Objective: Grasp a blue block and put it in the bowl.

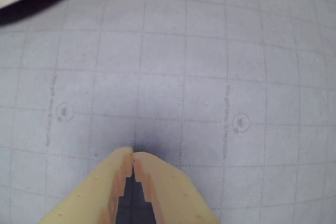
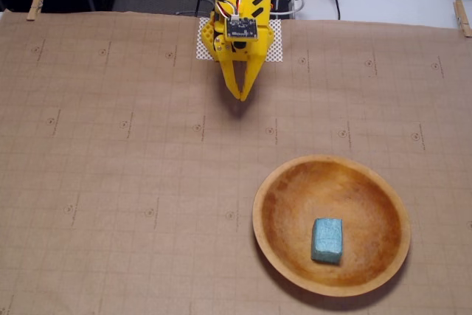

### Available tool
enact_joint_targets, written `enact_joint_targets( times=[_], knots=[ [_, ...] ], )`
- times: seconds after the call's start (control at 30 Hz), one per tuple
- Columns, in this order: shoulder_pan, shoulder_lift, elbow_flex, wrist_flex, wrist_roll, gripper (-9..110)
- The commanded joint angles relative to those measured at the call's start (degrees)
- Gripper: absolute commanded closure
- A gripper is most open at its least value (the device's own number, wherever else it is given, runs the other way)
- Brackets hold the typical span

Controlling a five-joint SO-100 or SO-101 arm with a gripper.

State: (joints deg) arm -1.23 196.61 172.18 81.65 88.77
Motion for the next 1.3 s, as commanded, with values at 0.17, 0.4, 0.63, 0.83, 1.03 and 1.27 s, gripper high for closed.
enact_joint_targets(
  times=[0.17, 0.4, 0.63, 0.83, 1.03, 1.27],
  knots=[
    [1.05, 0.62, 6.94, -6.68, -0.44, 105],
    [1.05, 0.62, 6.86, -6.59, -0.44, 105],
    [0.79, 0.53, 6.86, -6.68, -0.44, 105],
    [0.62, 0.53, 6.86, -6.68, -0.44, 105],
    [0.62, 0.53, 6.94, -6.68, -0.44, 105],
    [0.62, 0.53, 6.94, -6.68, -0.44, 105]
  ],
)
